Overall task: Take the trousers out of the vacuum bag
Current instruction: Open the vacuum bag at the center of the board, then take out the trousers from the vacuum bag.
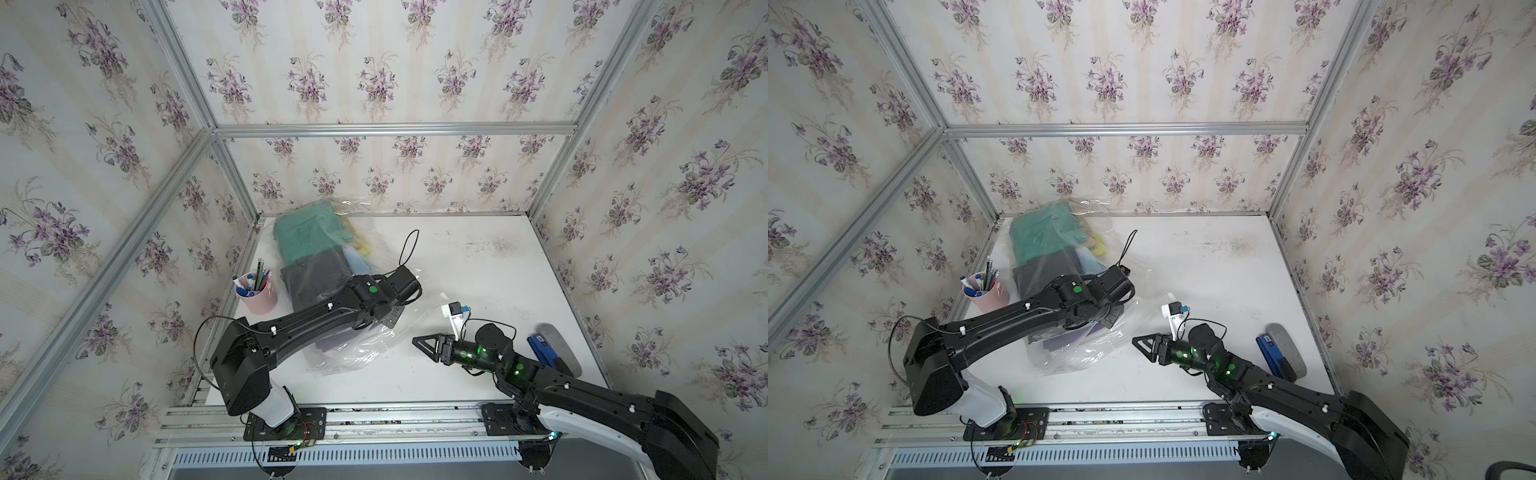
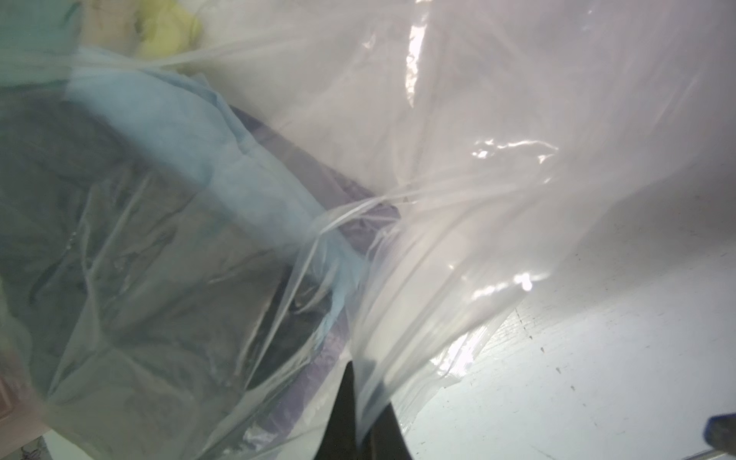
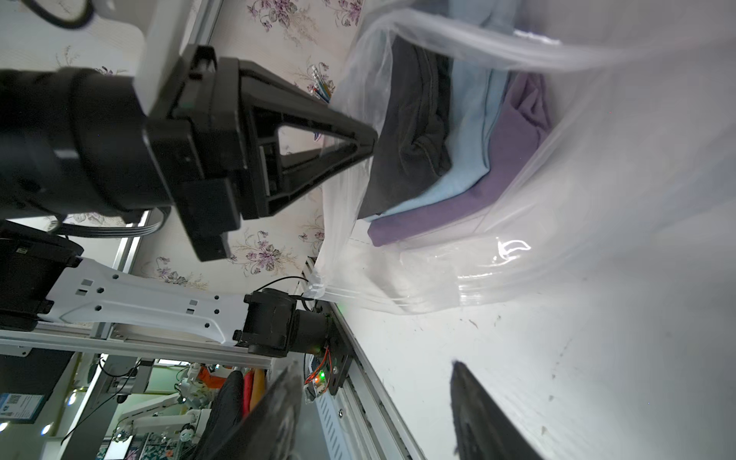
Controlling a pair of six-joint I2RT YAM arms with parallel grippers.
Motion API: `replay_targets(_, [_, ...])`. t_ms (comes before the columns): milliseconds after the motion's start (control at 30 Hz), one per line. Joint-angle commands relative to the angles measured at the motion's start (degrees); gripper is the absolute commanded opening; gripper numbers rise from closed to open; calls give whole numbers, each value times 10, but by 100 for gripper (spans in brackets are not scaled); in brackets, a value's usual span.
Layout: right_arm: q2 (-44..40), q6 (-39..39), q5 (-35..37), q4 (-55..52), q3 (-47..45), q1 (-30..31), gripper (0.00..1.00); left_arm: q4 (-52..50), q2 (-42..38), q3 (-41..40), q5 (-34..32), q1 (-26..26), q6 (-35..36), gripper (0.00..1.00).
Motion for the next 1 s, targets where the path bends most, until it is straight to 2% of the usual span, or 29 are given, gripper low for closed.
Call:
replay_targets(0, [67,33,67,116,20,32,54,-27,-14,7,-19,8,9,0])
replay_targets(133, [164,47,102,135,68,59,48,-32,-27,20,-17,17,16,0])
replay_targets(267, [234,68,152,132,113,73,47,-37,-28,39,-19,30,23,0])
replay_targets(567, [361,99,190,123,198,81,53,-35,-27,60,-6,66,37,0])
replay_targets(967, [463,93,220,76,293,79,59,-22,-31,63,13,80,38,0])
